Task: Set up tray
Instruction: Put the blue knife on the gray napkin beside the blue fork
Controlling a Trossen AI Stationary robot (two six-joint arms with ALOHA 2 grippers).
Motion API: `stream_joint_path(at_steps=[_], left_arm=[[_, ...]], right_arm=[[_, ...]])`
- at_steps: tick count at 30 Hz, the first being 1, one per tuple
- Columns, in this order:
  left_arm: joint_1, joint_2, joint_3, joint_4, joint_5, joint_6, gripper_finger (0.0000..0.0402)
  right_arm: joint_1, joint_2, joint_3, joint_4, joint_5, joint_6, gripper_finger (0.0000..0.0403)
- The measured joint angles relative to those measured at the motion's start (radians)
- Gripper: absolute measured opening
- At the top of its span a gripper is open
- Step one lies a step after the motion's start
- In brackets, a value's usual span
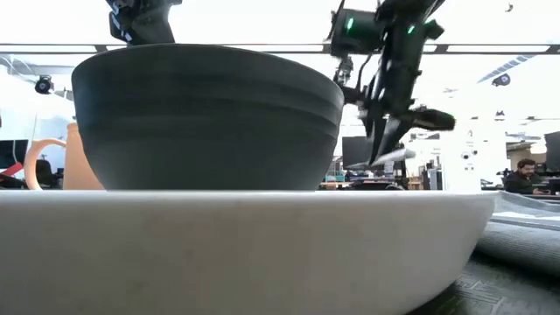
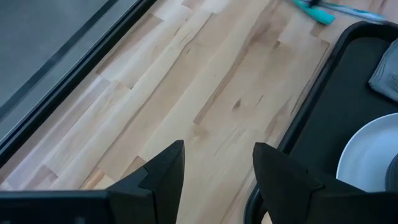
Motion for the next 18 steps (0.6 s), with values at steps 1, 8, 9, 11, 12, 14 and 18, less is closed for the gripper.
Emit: stream_joint_path(at_steps=[1, 8, 9, 11, 12, 14, 18], left_arm=[[0.000, 0.000, -0.003, 0.000, 0.000, 0.000, 0.0171], [0.000, 0.000, -0.012, 0.000, 0.000, 0.000, 0.0171], [0.000, 0.000, -0.012, 0.000, 0.000, 0.000, 0.0171], [0.000, 0.000, -0.012, 0.000, 0.000, 0.000, 0.0171], [0.000, 0.000, -0.012, 0.000, 0.000, 0.000, 0.0171], [0.000, 0.000, -0.012, 0.000, 0.001, -0.004, 0.0171], [0.000, 0.000, -0.012, 0.000, 0.004, -0.006, 0.0171]], right_arm=[[0.037, -0.010, -0.001, -0.003, -0.002, 0.041, 0.0018], [0.336, -0.016, -0.004, -0.004, 0.044, 0.461, 0.0018], [0.382, -0.011, -0.005, -0.009, 0.057, 0.538, 0.0018], [0.469, 0.010, -0.006, -0.013, 0.093, 0.692, 0.0019], [0.507, 0.020, -0.006, -0.012, 0.108, 0.761, 0.0020], [0.578, 0.042, -0.006, -0.007, 0.118, 0.860, 0.0022], [0.673, 0.089, 0.003, 0.021, 0.108, 0.929, 0.0022]])
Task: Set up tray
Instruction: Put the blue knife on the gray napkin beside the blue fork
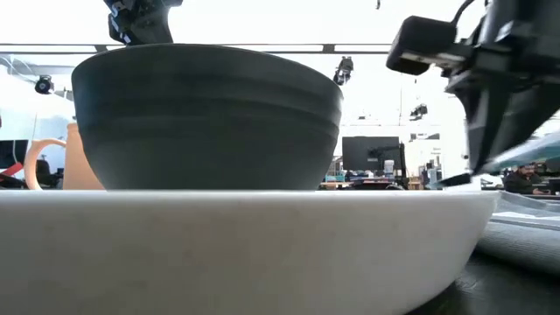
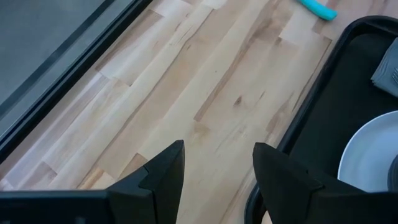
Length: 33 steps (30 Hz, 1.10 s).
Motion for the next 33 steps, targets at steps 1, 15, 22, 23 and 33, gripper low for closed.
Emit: stream_joint_path(at_steps=[1, 15, 22, 23, 33], left_arm=[[0.000, 0.000, 0.000, 0.000, 0.000, 0.000, 0.0171], [0.000, 0.000, 0.000, 0.000, 0.001, 0.001, 0.0171], [0.000, 0.000, 0.000, 0.000, 0.001, 0.002, 0.0171], [0.000, 0.000, -0.001, 0.000, 0.001, 0.002, 0.0171], [0.000, 0.000, -0.005, -0.001, 0.001, 0.002, 0.0171]], right_arm=[[0.014, 0.009, 0.006, 0.005, -0.002, 0.001, 0.0022], [0.083, 0.137, 0.108, 0.048, -0.034, -0.028, 0.0022], [0.083, 0.209, 0.125, 0.060, -0.096, 0.014, 0.0022], [0.083, 0.212, 0.125, 0.075, -0.096, 0.006, 0.0022], [0.083, 0.197, 0.130, 0.115, -0.114, -0.007, 0.0050]])
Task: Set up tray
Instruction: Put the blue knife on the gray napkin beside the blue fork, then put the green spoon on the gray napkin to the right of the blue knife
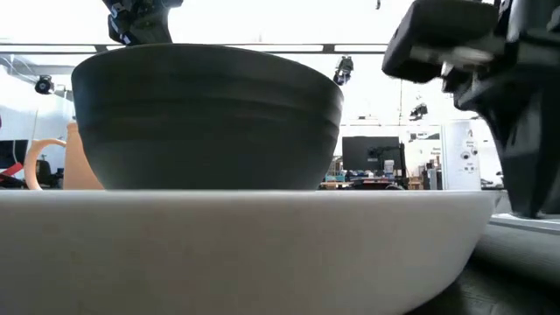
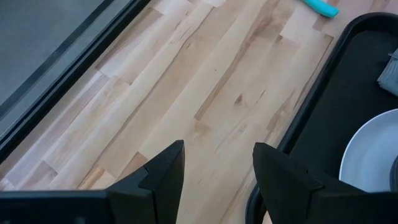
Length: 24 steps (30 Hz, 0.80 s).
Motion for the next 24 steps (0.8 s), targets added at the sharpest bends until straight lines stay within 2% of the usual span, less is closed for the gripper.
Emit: stream_joint_path(at_steps=[8, 11, 14, 18, 24], left_arm=[[0.000, 0.000, 0.000, 0.000, 0.000, 0.000, 0.0171], [0.000, 0.000, 0.000, 0.000, 0.000, 0.000, 0.0171], [0.000, 0.000, 0.000, 0.000, 0.000, 0.000, 0.0171], [0.000, 0.000, 0.000, 0.001, 0.000, 0.000, 0.0171], [0.000, 0.000, 0.000, 0.000, 0.000, 0.000, 0.0171]], right_arm=[[0.000, -0.066, 0.021, -0.041, 0.020, -0.034, 0.0120], [0.000, -0.095, 0.035, -0.126, 0.057, -0.024, 0.0142], [-0.021, -0.136, 0.043, -0.288, 0.089, 0.011, 0.0159], [-0.109, -0.199, 0.019, -0.452, 0.103, -0.012, 0.0172], [-0.336, -0.293, -0.111, -0.450, 0.152, -0.237, 0.0173]])
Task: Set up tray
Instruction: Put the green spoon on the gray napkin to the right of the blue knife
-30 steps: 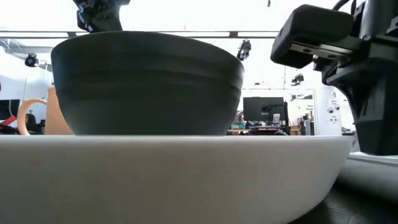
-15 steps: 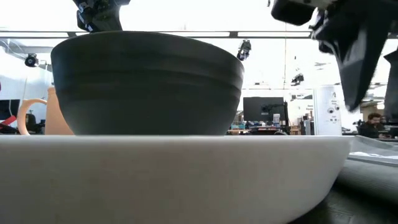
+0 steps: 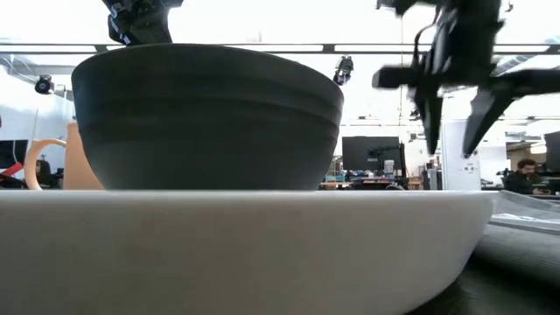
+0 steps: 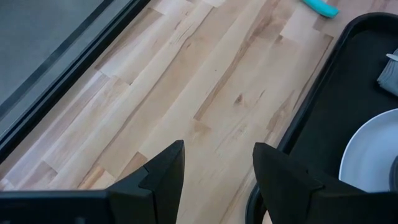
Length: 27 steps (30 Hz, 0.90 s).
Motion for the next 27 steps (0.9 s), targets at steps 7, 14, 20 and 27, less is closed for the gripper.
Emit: stream_joint_path(at_steps=[7, 14, 20, 27], left_arm=[[0.000, 0.000, 0.000, 0.000, 0.000, 0.000, 0.0171], [0.000, 0.000, 0.000, 0.000, 0.000, -0.001, 0.0171], [0.000, 0.000, 0.000, 0.000, 0.000, -0.001, 0.0171], [0.000, 0.000, 0.000, 0.000, 0.000, -0.001, 0.0171]], right_arm=[[-0.264, -0.117, -0.197, 0.218, -0.001, -0.238, 0.0171], [-0.416, -0.126, -0.316, 0.368, -0.043, -0.344, 0.0170], [-0.469, -0.075, -0.331, 0.416, -0.049, -0.384, 0.0164], [-0.498, 0.005, -0.328, 0.447, -0.040, -0.430, 0.0139]])
